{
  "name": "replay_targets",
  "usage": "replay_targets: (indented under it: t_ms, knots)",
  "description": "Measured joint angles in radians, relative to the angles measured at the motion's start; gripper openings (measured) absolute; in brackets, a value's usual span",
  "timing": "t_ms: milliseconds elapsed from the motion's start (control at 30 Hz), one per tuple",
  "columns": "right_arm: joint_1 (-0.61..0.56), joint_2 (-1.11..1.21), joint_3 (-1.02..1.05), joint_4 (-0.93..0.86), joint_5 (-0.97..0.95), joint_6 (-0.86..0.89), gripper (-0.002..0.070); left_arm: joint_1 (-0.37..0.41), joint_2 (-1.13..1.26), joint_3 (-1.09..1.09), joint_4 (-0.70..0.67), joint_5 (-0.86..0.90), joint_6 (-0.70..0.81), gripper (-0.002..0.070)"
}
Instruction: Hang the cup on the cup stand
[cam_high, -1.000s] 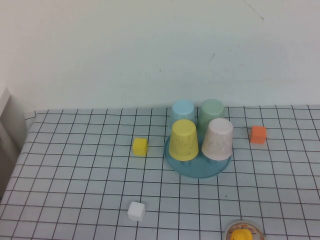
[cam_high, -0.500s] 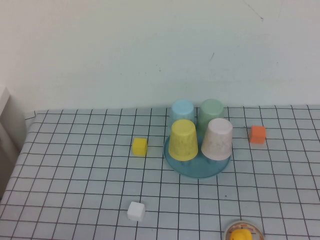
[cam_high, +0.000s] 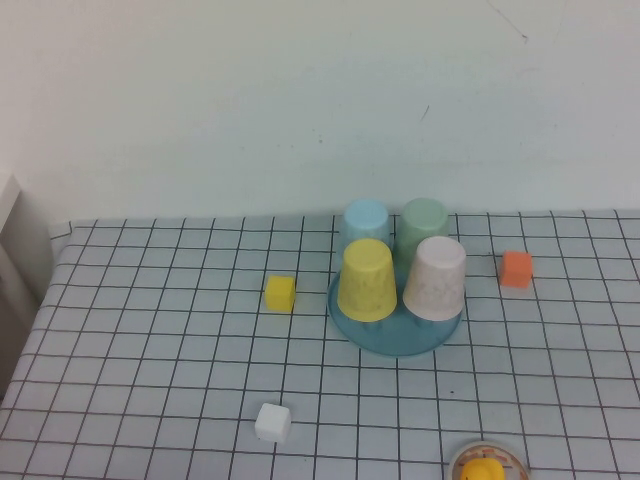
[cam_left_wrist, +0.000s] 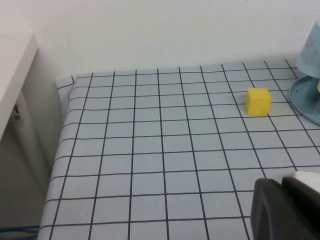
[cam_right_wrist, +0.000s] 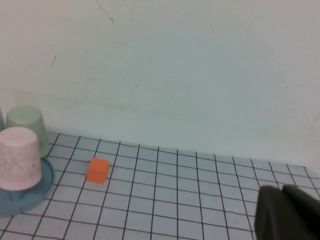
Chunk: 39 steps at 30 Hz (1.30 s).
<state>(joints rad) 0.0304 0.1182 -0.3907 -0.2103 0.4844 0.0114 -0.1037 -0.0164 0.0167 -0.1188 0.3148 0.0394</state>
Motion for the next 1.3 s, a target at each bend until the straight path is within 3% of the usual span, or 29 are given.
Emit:
replay_targets:
  t_ms: [633,1300]
  knots:
    - [-0.004,-0.129,0.403,0.06,-0.134,-0.053,-0.0001,0.0,0.0,0.0,0.0,0.0,0.004,-0.0001]
    - [-0.017,-0.13,0.406,0.073,-0.133,-0.02,-0.0001,0.0,0.0,0.0,-0.003,0.002,0.006,-0.0001]
